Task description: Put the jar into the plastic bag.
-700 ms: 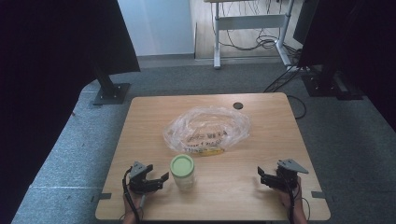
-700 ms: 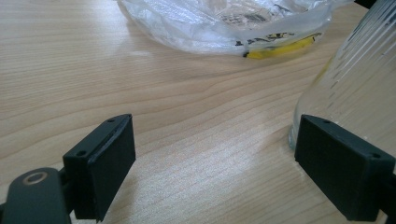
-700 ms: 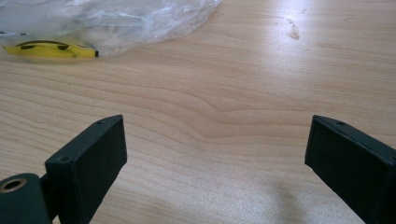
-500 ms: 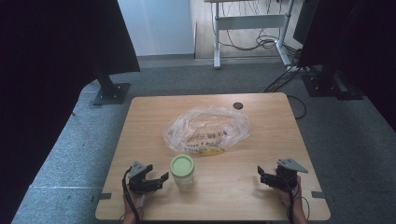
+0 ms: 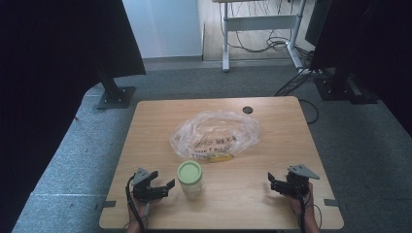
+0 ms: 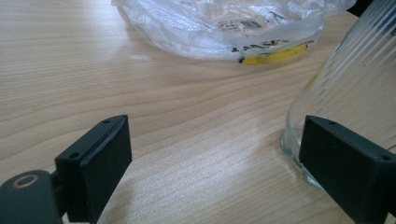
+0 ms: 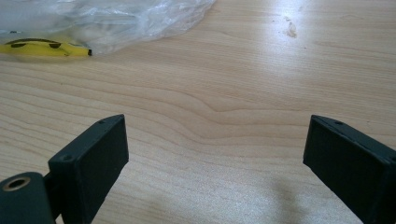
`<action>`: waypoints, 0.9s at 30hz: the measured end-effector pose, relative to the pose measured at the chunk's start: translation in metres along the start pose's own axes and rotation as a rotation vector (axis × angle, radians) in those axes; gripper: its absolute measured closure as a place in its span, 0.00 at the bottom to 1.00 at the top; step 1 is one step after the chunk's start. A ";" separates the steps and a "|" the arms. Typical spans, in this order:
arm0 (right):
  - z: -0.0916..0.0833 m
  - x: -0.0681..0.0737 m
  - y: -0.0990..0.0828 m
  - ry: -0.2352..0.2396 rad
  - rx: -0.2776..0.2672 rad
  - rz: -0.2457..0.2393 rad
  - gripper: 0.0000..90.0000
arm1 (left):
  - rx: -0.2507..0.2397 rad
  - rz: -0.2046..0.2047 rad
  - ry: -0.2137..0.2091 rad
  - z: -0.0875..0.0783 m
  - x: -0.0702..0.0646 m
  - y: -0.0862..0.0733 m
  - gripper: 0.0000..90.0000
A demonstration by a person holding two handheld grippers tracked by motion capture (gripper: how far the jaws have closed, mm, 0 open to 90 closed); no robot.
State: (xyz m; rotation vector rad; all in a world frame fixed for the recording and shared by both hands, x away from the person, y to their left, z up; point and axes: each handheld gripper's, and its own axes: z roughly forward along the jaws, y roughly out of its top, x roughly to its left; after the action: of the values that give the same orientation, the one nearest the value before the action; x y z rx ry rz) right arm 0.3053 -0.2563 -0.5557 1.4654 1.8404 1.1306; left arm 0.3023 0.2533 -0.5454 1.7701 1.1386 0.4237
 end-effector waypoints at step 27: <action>0.001 0.001 0.000 -0.003 0.007 -0.007 0.08 | -0.005 0.070 0.004 -0.008 -0.012 0.005 0.10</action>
State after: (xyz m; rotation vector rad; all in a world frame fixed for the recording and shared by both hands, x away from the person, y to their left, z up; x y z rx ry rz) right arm 0.3057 -0.2554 -0.5557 1.4631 1.8471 1.1192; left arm 0.2931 0.2469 -0.5349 1.8097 1.0795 0.4717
